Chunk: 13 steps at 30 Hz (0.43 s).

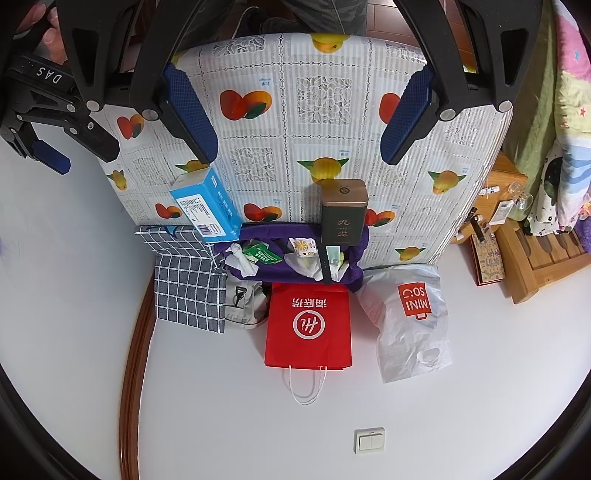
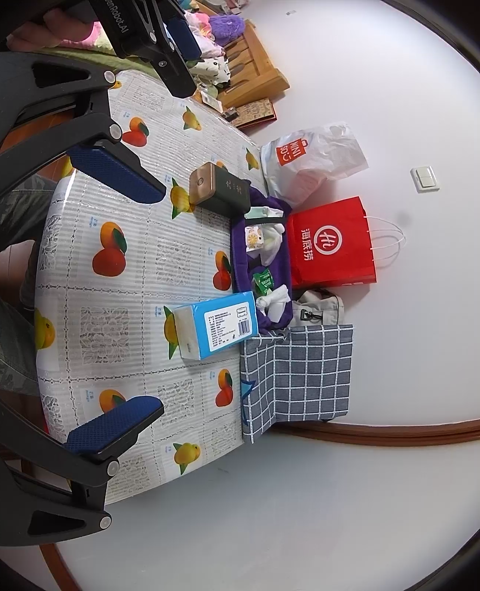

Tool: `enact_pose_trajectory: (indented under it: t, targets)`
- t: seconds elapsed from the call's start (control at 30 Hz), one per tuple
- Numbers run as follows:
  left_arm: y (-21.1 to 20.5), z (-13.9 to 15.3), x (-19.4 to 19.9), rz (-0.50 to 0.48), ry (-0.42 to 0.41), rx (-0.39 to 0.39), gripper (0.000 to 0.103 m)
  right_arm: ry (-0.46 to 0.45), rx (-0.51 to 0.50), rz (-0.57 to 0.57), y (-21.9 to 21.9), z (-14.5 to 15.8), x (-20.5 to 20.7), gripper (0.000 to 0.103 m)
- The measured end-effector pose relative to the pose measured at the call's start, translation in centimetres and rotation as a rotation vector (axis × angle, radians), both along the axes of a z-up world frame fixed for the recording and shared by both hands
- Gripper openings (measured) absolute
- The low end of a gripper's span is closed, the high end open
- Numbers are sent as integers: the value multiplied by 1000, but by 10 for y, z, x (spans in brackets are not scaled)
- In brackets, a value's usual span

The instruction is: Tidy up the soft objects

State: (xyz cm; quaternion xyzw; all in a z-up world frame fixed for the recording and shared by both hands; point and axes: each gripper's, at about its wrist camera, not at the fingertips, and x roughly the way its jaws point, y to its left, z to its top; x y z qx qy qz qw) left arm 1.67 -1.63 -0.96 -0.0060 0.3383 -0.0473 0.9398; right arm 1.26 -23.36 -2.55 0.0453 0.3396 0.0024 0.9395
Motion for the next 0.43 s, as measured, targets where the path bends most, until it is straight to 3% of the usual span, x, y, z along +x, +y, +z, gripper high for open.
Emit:
enact_pose_trajectory:
  t: [0.43]
  targets:
    - [3, 5, 5, -9, -17, 6, 89, -3, -4, 2, 1, 3, 1, 103]
